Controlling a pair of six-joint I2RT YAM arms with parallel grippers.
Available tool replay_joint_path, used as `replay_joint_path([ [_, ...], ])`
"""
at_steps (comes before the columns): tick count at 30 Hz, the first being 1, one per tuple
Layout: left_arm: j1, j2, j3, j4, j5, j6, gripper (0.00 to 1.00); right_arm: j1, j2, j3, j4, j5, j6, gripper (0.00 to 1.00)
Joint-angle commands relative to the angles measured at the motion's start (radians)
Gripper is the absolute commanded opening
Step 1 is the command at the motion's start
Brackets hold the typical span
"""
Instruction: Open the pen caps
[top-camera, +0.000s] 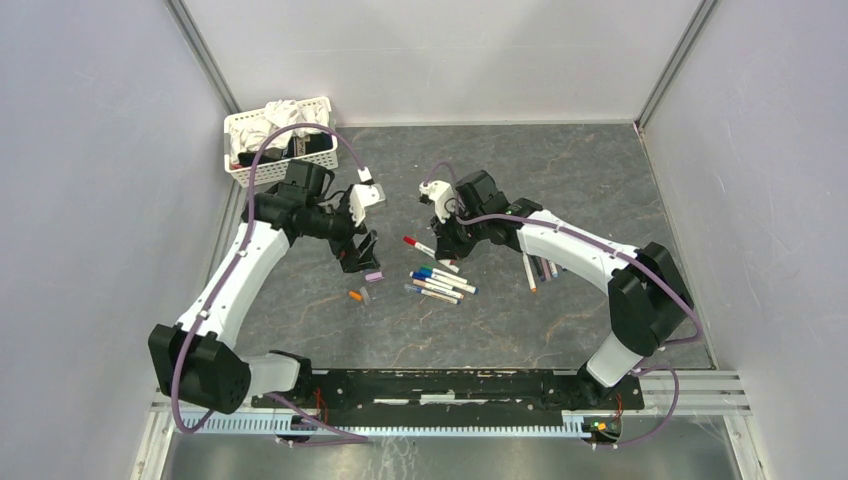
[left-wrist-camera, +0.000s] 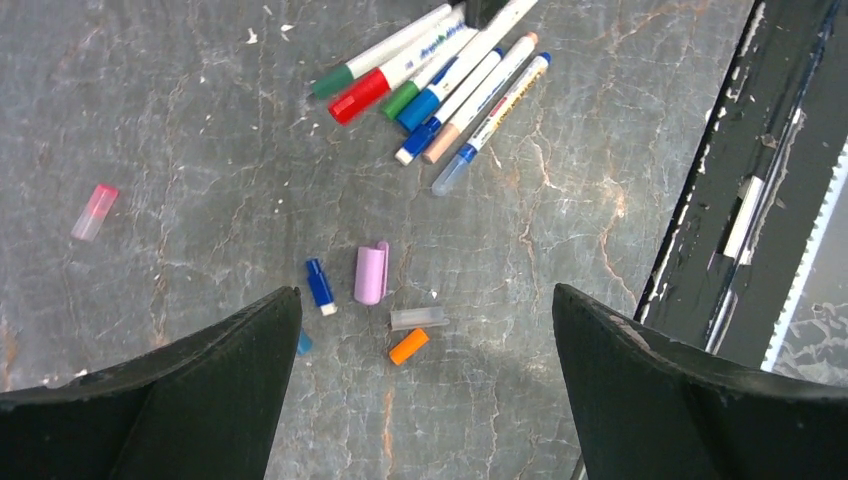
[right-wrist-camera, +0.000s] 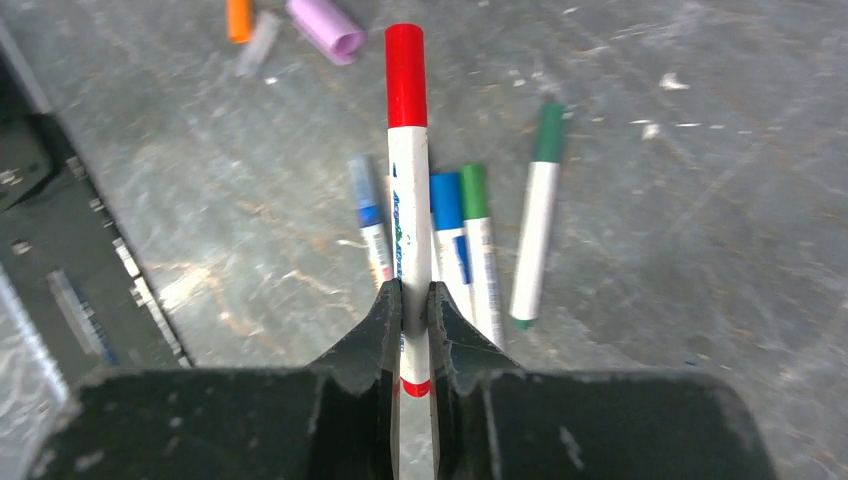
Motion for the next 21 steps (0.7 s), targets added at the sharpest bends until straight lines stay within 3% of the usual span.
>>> replay_joint_path([
  [1, -0.008, 0.033, -0.003, -0.043, 0.094, 0.128, 1.00, 0.005, -0.034, 0.032, -0.066, -0.216, 0.024, 0.00],
  [10, -0.102, 0.065, -0.029, -0.068, 0.074, 0.226, 0.99, 0.009, -0.032, 0.026, -0.084, -0.397, 0.045, 0.00],
  [21, -0.193, 0.067, -0.076, -0.005, 0.002, 0.291, 0.90, 0.016, -0.045, -0.009, -0.021, -0.583, 0.101, 0.00],
])
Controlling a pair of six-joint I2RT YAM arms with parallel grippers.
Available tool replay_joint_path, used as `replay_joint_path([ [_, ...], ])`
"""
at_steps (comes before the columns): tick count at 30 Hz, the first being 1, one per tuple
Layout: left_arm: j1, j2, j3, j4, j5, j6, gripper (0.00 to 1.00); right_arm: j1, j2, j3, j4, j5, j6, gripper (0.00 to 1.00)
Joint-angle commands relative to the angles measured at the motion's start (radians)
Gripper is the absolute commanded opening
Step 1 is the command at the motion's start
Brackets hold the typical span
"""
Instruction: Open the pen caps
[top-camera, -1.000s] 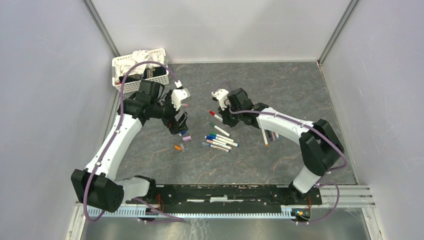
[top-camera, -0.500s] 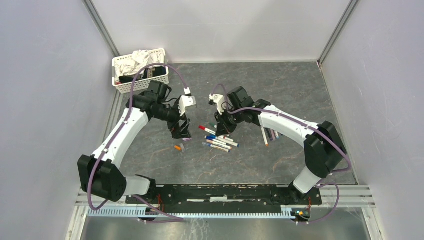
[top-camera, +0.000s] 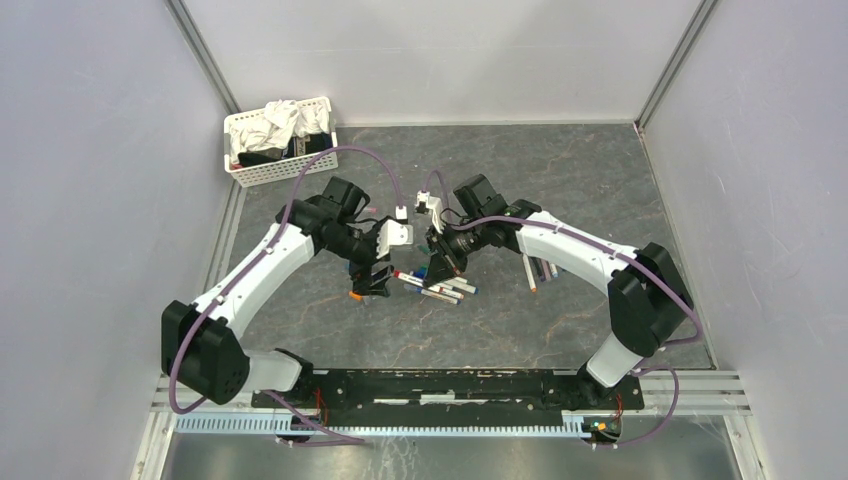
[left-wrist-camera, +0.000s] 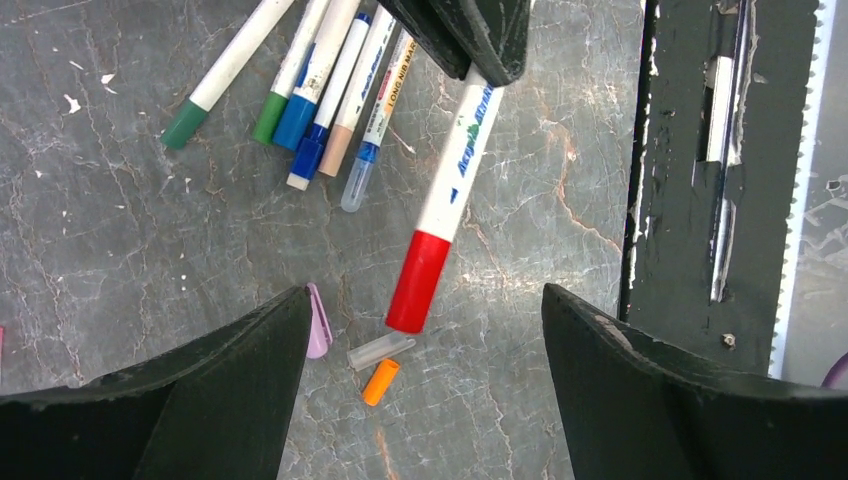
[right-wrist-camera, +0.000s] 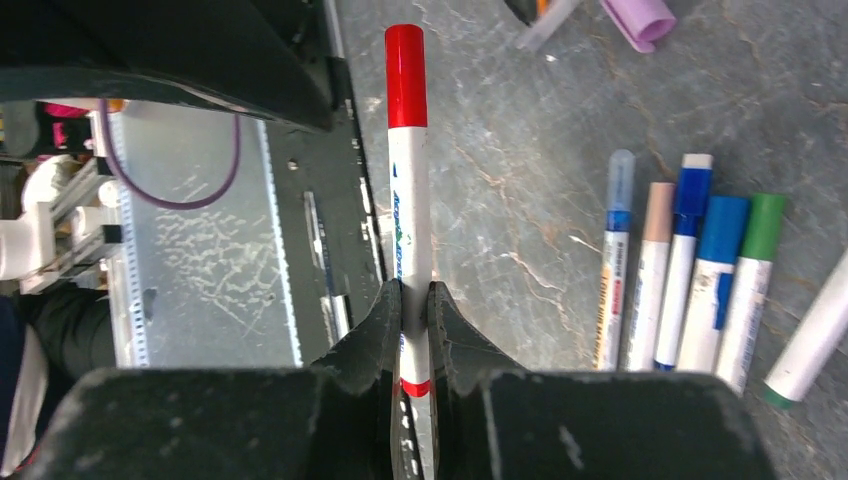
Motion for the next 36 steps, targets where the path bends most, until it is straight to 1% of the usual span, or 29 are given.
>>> replay_joint_path([
  [1, -0.019, 0.001, -0.008, 0.053, -0.009, 0.056, 0.88, 0.008, -0.046, -0.009, 0.063, -0.102, 0.036, 0.00],
  [2, -0.022, 0.000, -0.008, 0.058, -0.007, 0.056, 0.86, 0.010, -0.045, -0.008, 0.062, -0.105, 0.035, 0.00],
  [5, -0.030, 0.002, -0.002, 0.064, 0.007, 0.054, 0.77, 0.010, -0.041, -0.005, 0.055, -0.105, 0.036, 0.00],
  [9, -0.046, -0.003, -0.004, 0.061, 0.025, 0.053, 0.53, 0.010, -0.036, -0.006, 0.071, -0.109, 0.052, 0.00],
  [10, -0.049, -0.005, -0.006, 0.060, 0.024, 0.056, 0.46, 0.011, -0.035, -0.009, 0.077, -0.110, 0.057, 0.00],
  [11, -0.054, -0.007, -0.008, 0.055, 0.023, 0.062, 0.37, 0.010, -0.036, -0.009, 0.081, -0.106, 0.060, 0.00],
  [12, -0.055, -0.008, -0.009, 0.049, 0.020, 0.066, 0.25, 0.009, -0.037, -0.009, 0.088, -0.101, 0.066, 0.00],
  [13, -0.056, -0.010, -0.010, 0.046, 0.014, 0.069, 0.10, 0.011, -0.039, -0.012, 0.094, -0.099, 0.071, 0.00],
  [14, -0.056, -0.013, -0.013, 0.047, 0.006, 0.069, 0.04, 0.010, -0.039, -0.015, 0.101, -0.096, 0.081, 0.00],
  [15, -0.056, -0.018, -0.017, 0.046, 0.000, 0.070, 0.03, 0.008, -0.037, -0.018, 0.111, -0.090, 0.092, 0.00],
  [16, -0.056, -0.024, -0.020, 0.045, -0.005, 0.074, 0.02, 0.009, -0.036, -0.022, 0.118, -0.083, 0.103, 0.03],
  [17, -0.057, -0.030, -0.022, 0.045, -0.009, 0.076, 0.02, 0.009, -0.033, -0.025, 0.129, -0.077, 0.114, 0.13],
  [18, -0.056, -0.035, -0.023, 0.045, -0.009, 0.076, 0.02, 0.010, -0.031, -0.032, 0.144, -0.075, 0.131, 0.19],
  [21, -0.058, -0.051, -0.023, 0.044, 0.000, 0.072, 0.02, 0.020, -0.033, -0.071, 0.258, -0.074, 0.225, 0.34],
  [23, -0.057, -0.056, -0.020, 0.044, 0.007, 0.067, 0.02, 0.038, -0.021, -0.078, 0.316, -0.083, 0.270, 0.40],
  [26, -0.057, -0.061, -0.013, 0.046, 0.024, 0.056, 0.02, 0.062, 0.003, -0.075, 0.394, -0.100, 0.335, 0.43],
  [28, -0.058, -0.066, -0.010, 0.046, 0.033, 0.053, 0.02, 0.073, 0.022, -0.063, 0.414, -0.095, 0.357, 0.42],
  [29, -0.057, -0.070, -0.010, 0.046, 0.036, 0.054, 0.02, 0.075, 0.028, -0.060, 0.423, -0.093, 0.366, 0.39],
  [32, -0.059, -0.081, -0.010, 0.039, 0.035, 0.061, 0.02, 0.074, 0.041, -0.055, 0.427, -0.088, 0.381, 0.24],
  [36, -0.060, -0.087, -0.003, 0.007, 0.018, 0.092, 0.02, 0.069, 0.030, -0.070, 0.402, -0.072, 0.359, 0.04],
])
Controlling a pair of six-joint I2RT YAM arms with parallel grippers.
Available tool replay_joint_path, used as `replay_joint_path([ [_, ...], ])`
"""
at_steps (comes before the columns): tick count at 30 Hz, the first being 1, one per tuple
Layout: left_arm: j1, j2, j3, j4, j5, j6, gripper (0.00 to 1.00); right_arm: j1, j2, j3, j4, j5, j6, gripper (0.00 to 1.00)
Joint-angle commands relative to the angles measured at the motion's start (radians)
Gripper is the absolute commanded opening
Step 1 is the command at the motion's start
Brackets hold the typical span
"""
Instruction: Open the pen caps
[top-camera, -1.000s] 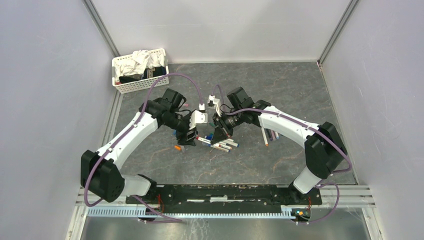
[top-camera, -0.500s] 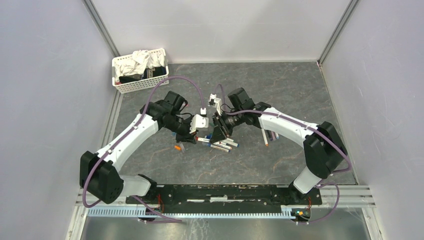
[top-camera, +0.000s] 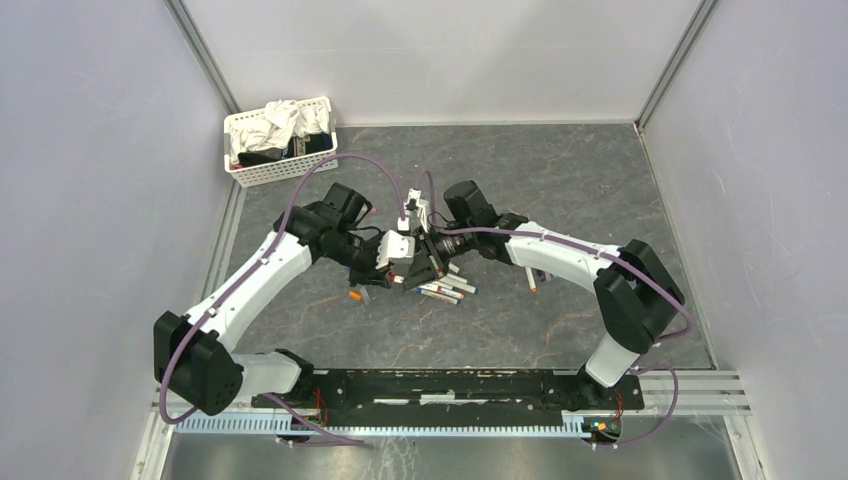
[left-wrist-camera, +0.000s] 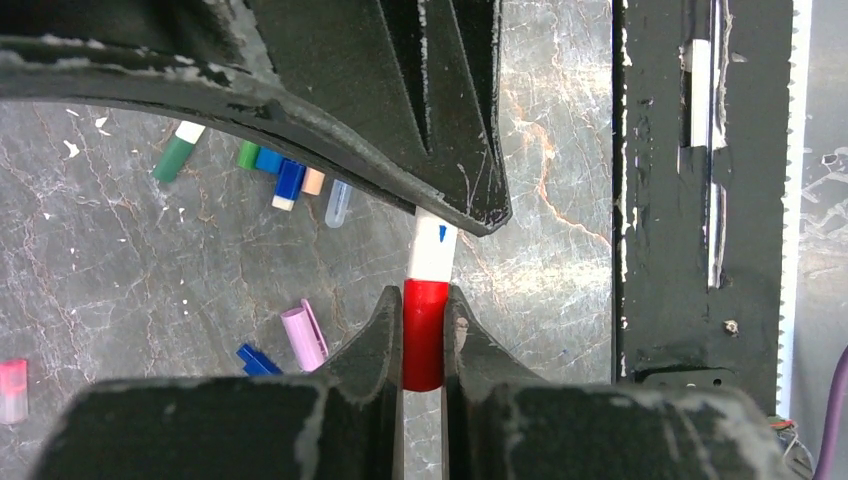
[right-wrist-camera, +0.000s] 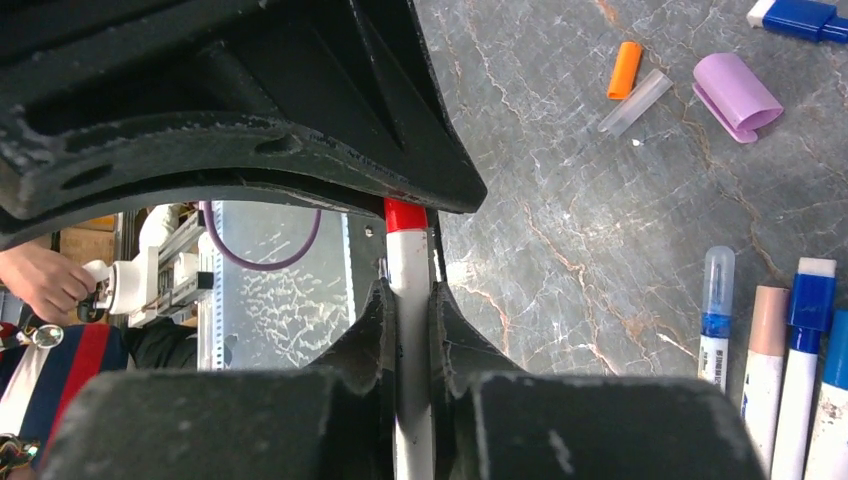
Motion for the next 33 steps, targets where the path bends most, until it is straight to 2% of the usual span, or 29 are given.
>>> replay_joint_path([
  [1, -0.004, -0.034, 0.025, 0.010, 0.007, 0.052, 0.02, 0.000, -0.016, -0.007, 0.033, 0.018, 0.028, 0.00],
  [7, 0.008, -0.025, 0.053, -0.037, -0.060, 0.104, 0.02, -0.049, -0.089, -0.111, -0.024, 0.037, -0.035, 0.00],
  [15, 0.162, 0.026, 0.099, -0.082, -0.057, 0.198, 0.02, -0.146, -0.217, -0.266, -0.081, 0.048, -0.107, 0.00],
  [18, 0.186, 0.042, 0.080, -0.036, -0.064, 0.174, 0.02, -0.204, -0.252, -0.277, -0.119, 0.087, -0.139, 0.00],
  [19, 0.187, 0.047, 0.063, -0.005, -0.070, 0.159, 0.02, -0.225, -0.261, -0.274, -0.139, 0.129, -0.148, 0.00],
  [23, 0.185, 0.085, 0.004, 0.140, -0.094, 0.053, 0.02, -0.329, -0.288, -0.245, -0.237, 0.465, -0.178, 0.00],
  [27, 0.184, 0.165, -0.026, 0.253, -0.141, -0.015, 0.02, -0.423, -0.338, -0.277, -0.225, 0.740, -0.158, 0.00],
  [33, 0.184, 0.273, -0.038, 0.328, -0.148, -0.033, 0.05, -0.490, -0.344, -0.333, -0.185, 0.912, -0.146, 0.00],
])
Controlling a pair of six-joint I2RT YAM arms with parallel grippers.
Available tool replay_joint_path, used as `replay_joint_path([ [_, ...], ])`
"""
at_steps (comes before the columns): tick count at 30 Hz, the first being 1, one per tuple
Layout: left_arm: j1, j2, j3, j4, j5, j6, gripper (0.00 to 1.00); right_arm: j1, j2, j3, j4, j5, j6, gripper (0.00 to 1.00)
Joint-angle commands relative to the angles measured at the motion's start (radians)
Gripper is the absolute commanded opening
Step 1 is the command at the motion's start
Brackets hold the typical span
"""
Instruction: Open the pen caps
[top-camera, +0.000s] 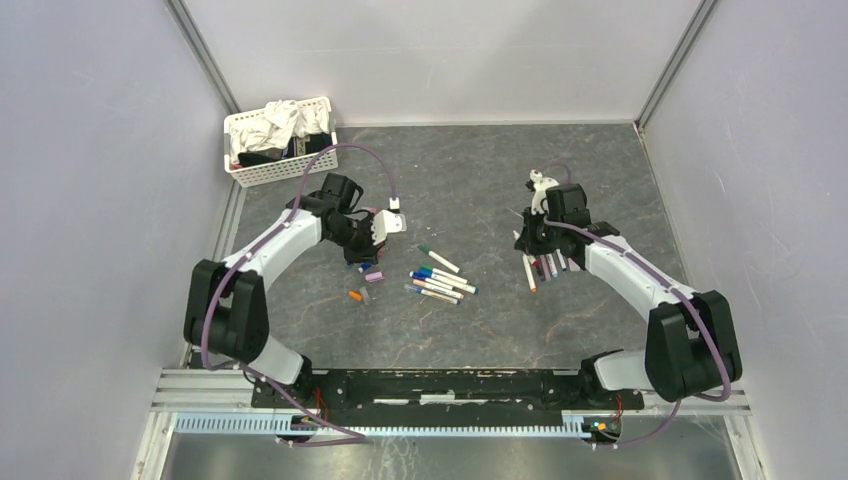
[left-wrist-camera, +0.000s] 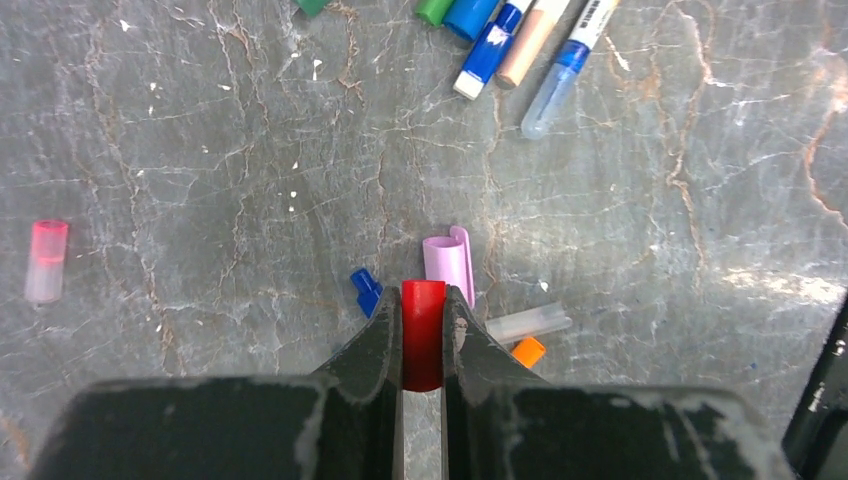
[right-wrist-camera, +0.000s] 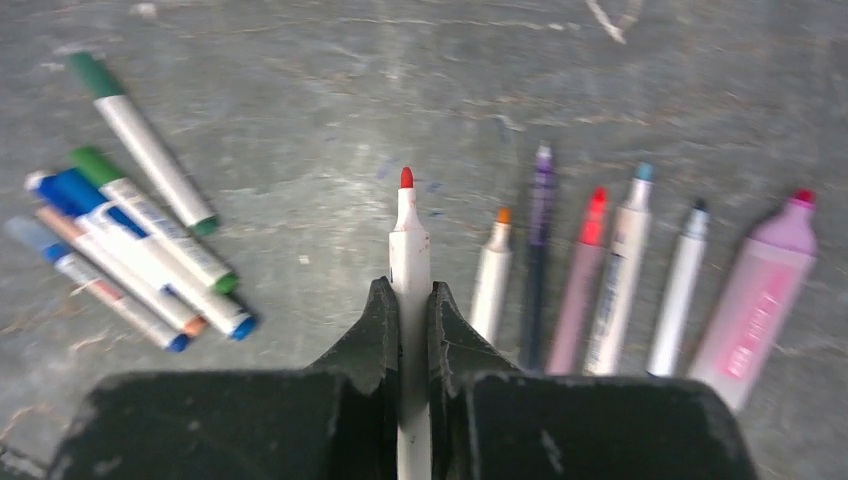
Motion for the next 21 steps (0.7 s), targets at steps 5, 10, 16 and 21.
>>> replay_joint_path([
  [5, 0.000, 0.118, -0.002, 0.124, -0.023, -0.066, 0.16, -0.034, 0.039, -0.028, 0.051, 0.249, 0.009, 0.04],
  [10, -0.001, 0.140, -0.007, 0.128, -0.031, -0.069, 0.32, -0.034, 0.114, 0.006, 0.044, 0.285, 0.007, 0.12],
  [16, -0.001, 0.118, -0.009, 0.090, 0.007, -0.062, 0.46, -0.037, 0.153, 0.002, 0.059, 0.323, 0.002, 0.21],
  [21, 0.000, 0.095, 0.012, 0.049, 0.016, -0.061, 0.47, -0.035, 0.191, 0.024, 0.052, 0.339, -0.004, 0.25],
])
